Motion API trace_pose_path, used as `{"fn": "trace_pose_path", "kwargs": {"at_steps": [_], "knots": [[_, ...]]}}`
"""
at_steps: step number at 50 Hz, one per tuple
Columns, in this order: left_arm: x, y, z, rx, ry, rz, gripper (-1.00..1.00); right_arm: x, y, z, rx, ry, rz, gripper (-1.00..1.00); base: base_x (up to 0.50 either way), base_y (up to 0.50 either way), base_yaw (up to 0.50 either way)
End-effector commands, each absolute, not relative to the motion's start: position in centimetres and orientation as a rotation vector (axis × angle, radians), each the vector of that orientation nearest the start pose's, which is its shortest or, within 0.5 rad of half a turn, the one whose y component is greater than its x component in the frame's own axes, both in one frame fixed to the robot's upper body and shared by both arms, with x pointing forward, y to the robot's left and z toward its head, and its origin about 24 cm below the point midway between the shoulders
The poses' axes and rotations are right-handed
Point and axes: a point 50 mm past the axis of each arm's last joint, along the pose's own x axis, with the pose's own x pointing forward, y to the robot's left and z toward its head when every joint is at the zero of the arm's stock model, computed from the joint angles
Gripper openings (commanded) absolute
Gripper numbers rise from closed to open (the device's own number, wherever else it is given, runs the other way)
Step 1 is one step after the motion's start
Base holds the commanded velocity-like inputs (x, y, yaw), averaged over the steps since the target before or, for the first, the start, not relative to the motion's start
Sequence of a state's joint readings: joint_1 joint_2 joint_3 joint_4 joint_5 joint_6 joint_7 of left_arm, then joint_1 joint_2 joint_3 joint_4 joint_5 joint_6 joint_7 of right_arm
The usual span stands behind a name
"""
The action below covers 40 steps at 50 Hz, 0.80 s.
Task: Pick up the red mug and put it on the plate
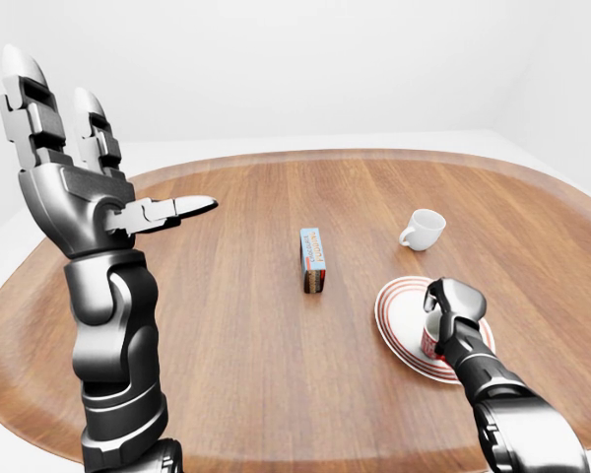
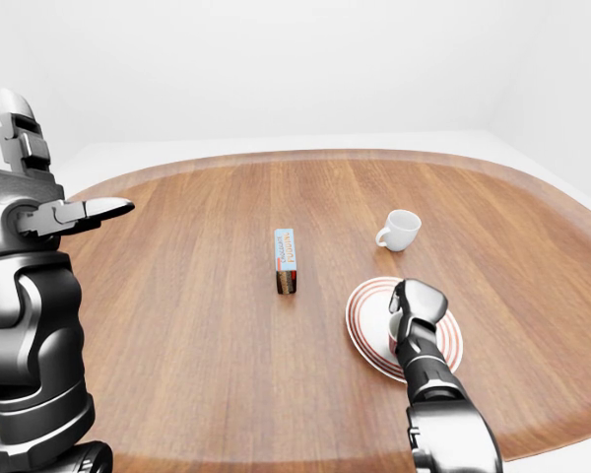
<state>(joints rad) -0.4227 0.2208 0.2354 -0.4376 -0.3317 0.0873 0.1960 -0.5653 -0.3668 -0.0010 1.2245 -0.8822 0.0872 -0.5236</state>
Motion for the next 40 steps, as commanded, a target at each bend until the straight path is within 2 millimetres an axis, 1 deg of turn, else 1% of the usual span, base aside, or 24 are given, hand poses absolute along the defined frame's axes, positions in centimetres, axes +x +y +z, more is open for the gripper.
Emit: {"fn": "trace_pose_path", "kwargs": {"at_steps": [1,6,7,8,15,19,25,28,31,33,34,38,39,40], "knots": [[26.1,20.3,24.8,-0.181,-0.782,0.158,1.0,30.3,-27.9,-1.4,-1.37,0.447,-0.333,-1.0,0.0,0.0,0.0],[26.1,20.3,24.8,-0.18,-0.781,0.158,1.0,30.5,-27.9,-1.2,-1.365,0.438,-0.339,-1.0,0.0,0.0,0.0],[26.1,20.3,24.8,-0.178,-0.779,0.158,1.0,30.5,-27.8,-1.1,-1.368,0.434,-0.337,-0.11,0.0,0.0,0.0],[26.2,20.3,24.8,-0.178,-0.778,0.159,1.0,30.6,-27.9,-1.0,-1.367,0.427,-0.342,1.0,0.0,0.0,0.0],[26.5,20.2,24.6,-0.173,-0.767,0.159,1.0,31.1,-27.7,0.0,-1.361,0.369,-0.367,1.0,0.0,0.0,0.0],[26.5,20.2,24.7,-0.173,-0.77,0.159,1.0,31.0,-27.3,0.0,-1.356,0.336,-0.37,1.0,0.0,0.0,0.0],[26.7,20.3,24.4,-0.164,-0.755,0.162,1.0,30.4,-25.8,-0.5,-1.332,0.297,-0.32,1.0,0.0,0.0,0.0],[26.8,20.3,24.5,-0.163,-0.755,0.163,1.0,30.5,-24.7,-0.1,-1.325,0.254,-0.279,1.0,0.0,0.0,0.0],[26.8,20.3,24.3,-0.162,-0.751,0.162,1.0,30.9,-23.7,0.9,-1.321,0.205,-0.254,1.0,0.0,0.0,0.0],[26.6,20.3,24.3,-0.162,-0.753,0.16,1.0,31.3,-23.3,1.9,-1.325,0.168,-0.243,1.0,0.0,0.0,0.0],[26.6,20.3,24.4,-0.161,-0.756,0.16,1.0,31.8,-22.9,3.1,-1.332,0.133,-0.234,1.0,0.0,0.0,0.0],[26.6,20.4,24.3,-0.161,-0.754,0.164,1.0,32.7,-22.4,5.9,-1.352,0.055,-0.238,1.0,0.0,0.0,0.0],[26.6,20.4,24.2,-0.159,-0.75,0.163,1.0,33.1,-22.1,7.4,-1.37,0.016,-0.232,1.0,0.0,0.0,0.0],[26.6,20.4,24.2,-0.159,-0.75,0.163,1.0,33.2,-22.1,7.5,-1.372,0.016,-0.233,1.0,0.0,0.0,0.0]]}}
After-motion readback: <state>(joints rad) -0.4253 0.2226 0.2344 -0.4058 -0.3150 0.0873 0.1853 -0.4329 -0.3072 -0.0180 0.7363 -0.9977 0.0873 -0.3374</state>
